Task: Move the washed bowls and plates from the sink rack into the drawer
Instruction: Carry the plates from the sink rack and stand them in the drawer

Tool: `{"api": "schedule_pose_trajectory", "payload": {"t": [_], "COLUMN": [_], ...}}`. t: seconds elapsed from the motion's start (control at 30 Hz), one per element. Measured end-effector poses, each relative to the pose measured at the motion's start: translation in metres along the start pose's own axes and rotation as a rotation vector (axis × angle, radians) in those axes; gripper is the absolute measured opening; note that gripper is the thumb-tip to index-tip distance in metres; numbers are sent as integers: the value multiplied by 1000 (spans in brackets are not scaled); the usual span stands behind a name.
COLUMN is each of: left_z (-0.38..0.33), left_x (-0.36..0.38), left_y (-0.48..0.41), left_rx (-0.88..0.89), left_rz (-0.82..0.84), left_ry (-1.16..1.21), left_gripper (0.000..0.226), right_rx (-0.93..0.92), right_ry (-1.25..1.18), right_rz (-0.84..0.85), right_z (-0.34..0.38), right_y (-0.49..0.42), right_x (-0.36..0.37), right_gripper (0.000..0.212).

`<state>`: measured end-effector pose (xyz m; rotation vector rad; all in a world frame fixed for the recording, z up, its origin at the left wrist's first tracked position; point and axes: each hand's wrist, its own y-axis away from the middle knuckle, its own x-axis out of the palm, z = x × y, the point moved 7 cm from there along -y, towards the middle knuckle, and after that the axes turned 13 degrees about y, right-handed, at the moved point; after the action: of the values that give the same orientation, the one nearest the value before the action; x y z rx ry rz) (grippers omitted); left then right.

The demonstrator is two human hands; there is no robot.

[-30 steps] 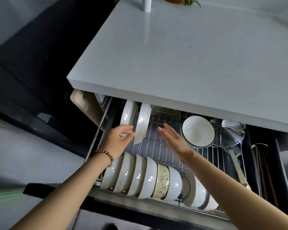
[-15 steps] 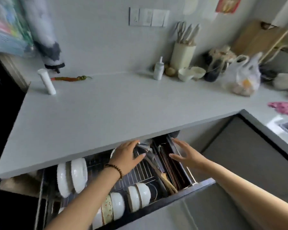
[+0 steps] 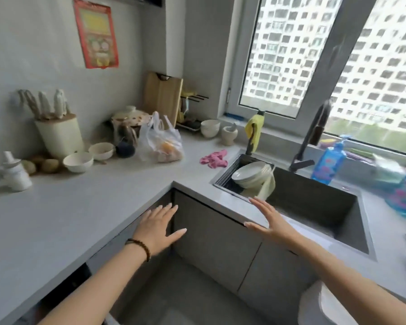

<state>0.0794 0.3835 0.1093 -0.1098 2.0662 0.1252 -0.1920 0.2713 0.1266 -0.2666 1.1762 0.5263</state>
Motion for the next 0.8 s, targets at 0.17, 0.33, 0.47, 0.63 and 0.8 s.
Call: {"api": "schedule_pose_trajectory", "payload": {"t": [0.17, 0.33, 0.47, 0.63, 0.8], "left_z": [-59, -96, -103, -108, -123], "left_x": [37, 69, 98, 129, 172], "left_y": [-116, -213, -299, -412, -491], "left_rx": [59, 113, 129, 190, 203], "left_rz": [46, 108, 183, 247, 380], "left_ry": [-3, 13, 34, 78, 158], "left_gripper": [83, 106, 82, 73, 67], "right_rx": [101, 160, 172, 247, 305], "right_ry": [-17, -43, -29, -11, 35], "right_rz": [-33, 4, 33, 63, 97], "right_z": [-102, -160, -187, -229, -270], "right_y": [-50, -121, -189, -267, -316], "right_x": [-44, -49, -37, -24, -13], "right_gripper": [77, 78, 79, 79, 80]}}
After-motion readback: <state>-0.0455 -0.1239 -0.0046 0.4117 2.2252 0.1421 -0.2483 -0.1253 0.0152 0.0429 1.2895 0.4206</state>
